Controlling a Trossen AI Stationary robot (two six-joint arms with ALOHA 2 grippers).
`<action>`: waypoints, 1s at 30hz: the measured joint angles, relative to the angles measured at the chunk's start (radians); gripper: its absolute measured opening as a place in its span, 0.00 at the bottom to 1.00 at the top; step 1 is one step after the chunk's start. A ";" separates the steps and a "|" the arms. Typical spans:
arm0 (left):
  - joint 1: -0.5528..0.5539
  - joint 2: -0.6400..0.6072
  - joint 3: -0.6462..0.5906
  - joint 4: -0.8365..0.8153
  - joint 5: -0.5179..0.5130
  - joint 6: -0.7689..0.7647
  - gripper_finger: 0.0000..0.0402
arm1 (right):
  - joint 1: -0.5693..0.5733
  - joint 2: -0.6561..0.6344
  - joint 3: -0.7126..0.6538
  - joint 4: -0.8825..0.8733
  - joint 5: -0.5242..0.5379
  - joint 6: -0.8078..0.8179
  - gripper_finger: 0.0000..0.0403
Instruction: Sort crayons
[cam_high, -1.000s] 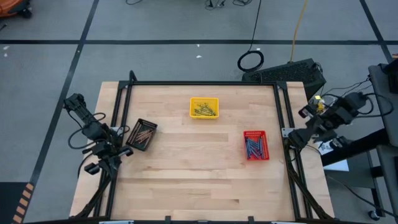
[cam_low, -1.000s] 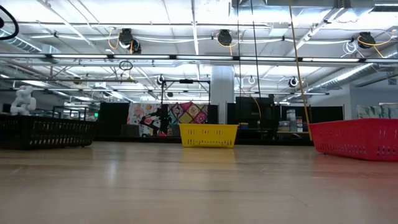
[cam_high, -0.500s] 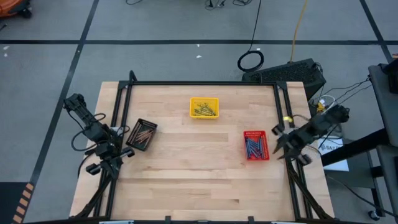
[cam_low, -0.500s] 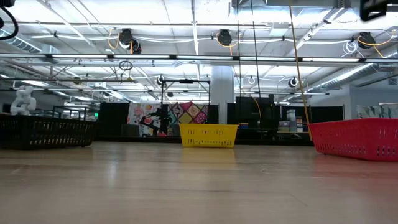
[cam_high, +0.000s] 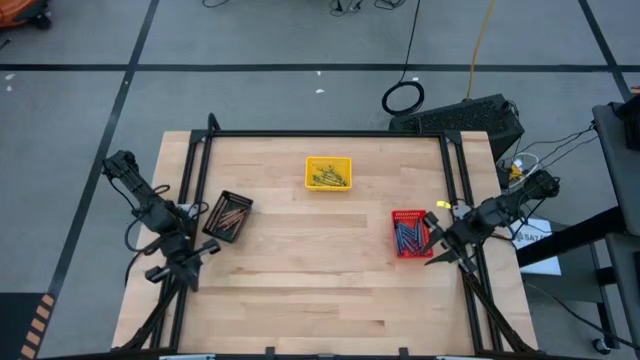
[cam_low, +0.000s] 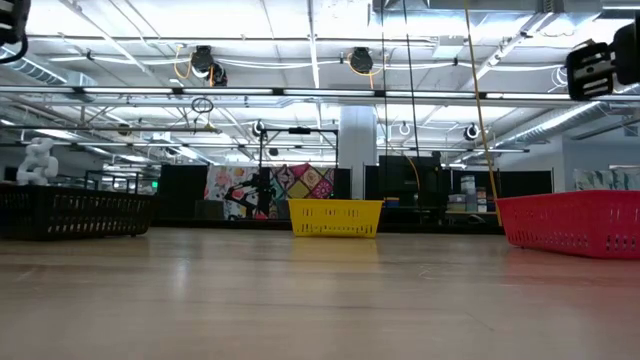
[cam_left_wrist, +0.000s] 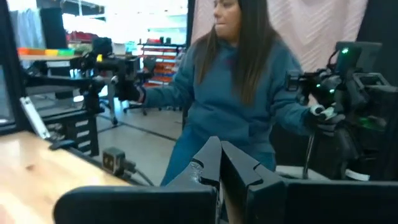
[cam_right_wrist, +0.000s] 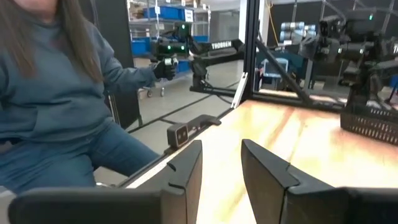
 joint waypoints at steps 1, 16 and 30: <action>0.000 0.000 0.000 -0.005 -0.008 0.000 0.02 | 0.000 0.000 0.000 -0.009 0.000 0.007 0.24; 0.000 -0.041 -0.028 0.030 -0.012 0.016 0.02 | 0.000 0.000 0.000 -0.083 0.003 -0.001 0.24; 0.000 -0.055 -0.028 0.037 -0.072 0.029 0.02 | 0.000 0.000 0.004 -0.126 0.010 -0.035 0.24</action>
